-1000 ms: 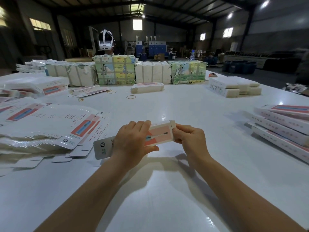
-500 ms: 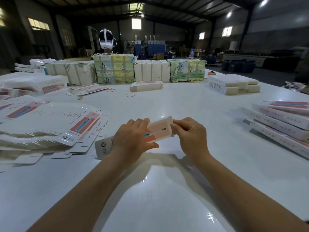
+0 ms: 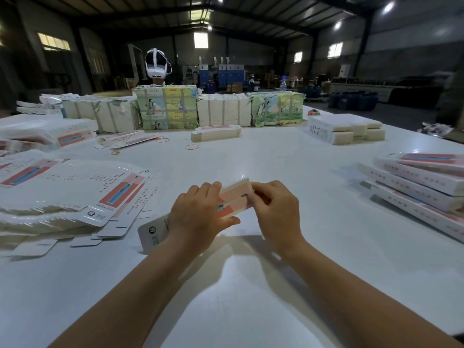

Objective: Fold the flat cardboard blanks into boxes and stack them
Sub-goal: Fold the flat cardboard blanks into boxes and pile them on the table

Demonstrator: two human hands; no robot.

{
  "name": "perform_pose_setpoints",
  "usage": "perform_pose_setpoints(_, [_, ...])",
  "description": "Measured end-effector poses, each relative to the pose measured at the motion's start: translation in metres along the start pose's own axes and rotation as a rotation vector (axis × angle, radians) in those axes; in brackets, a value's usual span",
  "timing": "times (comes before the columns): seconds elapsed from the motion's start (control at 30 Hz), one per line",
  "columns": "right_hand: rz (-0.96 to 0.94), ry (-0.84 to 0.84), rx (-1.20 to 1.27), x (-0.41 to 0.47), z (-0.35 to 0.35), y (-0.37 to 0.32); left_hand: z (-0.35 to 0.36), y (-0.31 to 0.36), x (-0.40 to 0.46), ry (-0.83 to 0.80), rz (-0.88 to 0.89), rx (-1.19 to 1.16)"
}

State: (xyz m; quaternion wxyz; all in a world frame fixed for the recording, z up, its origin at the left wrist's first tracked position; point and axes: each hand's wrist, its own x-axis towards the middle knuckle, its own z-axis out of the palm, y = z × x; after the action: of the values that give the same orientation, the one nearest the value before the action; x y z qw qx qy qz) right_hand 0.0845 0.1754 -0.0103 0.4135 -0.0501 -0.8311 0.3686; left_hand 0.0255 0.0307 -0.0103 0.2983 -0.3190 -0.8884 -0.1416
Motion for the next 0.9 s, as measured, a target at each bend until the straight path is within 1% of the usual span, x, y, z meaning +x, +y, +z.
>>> perform_pose_setpoints(0.13, [0.074, -0.044, 0.112, -0.002, -0.001, -0.002, 0.003, -0.014, -0.001, -0.016, -0.012, 0.008])
perform_pose_setpoints(0.2, [0.008, -0.16, 0.099, -0.003, 0.0, -0.004, 0.006, -0.024, 0.0, -0.04, -0.017, 0.001])
perform_pose_setpoints(0.27, [-0.136, -0.355, -0.084, -0.004, 0.003, -0.002, 0.008, -0.03, 0.003, -0.094, -0.001, -0.013])
perform_pose_setpoints(0.3, [-0.212, -0.425, -0.198, -0.003, 0.004, 0.001, 0.011, -0.032, 0.003, -0.117, 0.03, -0.02])
perform_pose_setpoints(0.37, [-0.338, -0.495, -0.369, -0.003, 0.003, 0.007, 0.017, -0.034, 0.003, -0.156, 0.119, -0.032])
perform_pose_setpoints(0.43, [-0.396, -0.502, -0.446, -0.003, 0.002, 0.01, 0.019, -0.036, 0.005, -0.204, 0.153, -0.067])
perform_pose_setpoints(0.47, [-0.41, -0.492, -0.477, -0.002, 0.002, 0.012, 0.02, -0.037, 0.006, -0.198, 0.168, -0.07])
perform_pose_setpoints(0.53, [-0.397, -0.458, -0.533, 0.004, -0.003, 0.016, 0.025, -0.042, 0.009, -0.065, 0.228, 0.004])
perform_pose_setpoints(0.57, [-0.356, -0.428, -0.556, 0.012, -0.009, 0.018, 0.025, -0.044, 0.011, 0.003, 0.232, 0.026])
perform_pose_setpoints(0.6, [-0.296, -0.386, -0.579, 0.023, -0.019, 0.021, 0.024, -0.047, 0.012, 0.033, 0.201, 0.017])
perform_pose_setpoints(0.63, [-0.23, -0.337, -0.602, 0.037, -0.033, 0.025, 0.024, -0.048, 0.012, 0.028, 0.157, -0.021])
perform_pose_setpoints(0.7, [-0.108, -0.225, -0.664, 0.067, -0.073, 0.038, 0.026, -0.048, 0.009, -0.02, 0.094, -0.074])
perform_pose_setpoints(0.77, [-0.013, -0.057, -0.729, 0.093, -0.123, 0.057, 0.035, -0.048, 0.003, -0.074, 0.041, -0.114])
perform_pose_setpoints(0.83, [0.081, 0.121, -0.796, 0.11, -0.176, 0.082, 0.045, -0.05, 0.001, -0.195, -0.054, -0.19])
perform_pose_setpoints(0.87, [0.144, 0.169, -0.848, 0.113, -0.2, 0.098, 0.048, -0.052, 0.002, -0.261, -0.08, -0.209])
perform_pose_setpoints(0.9, [0.225, 0.18, -0.917, 0.112, -0.22, 0.114, 0.051, -0.054, 0.002, -0.309, -0.087, -0.22])
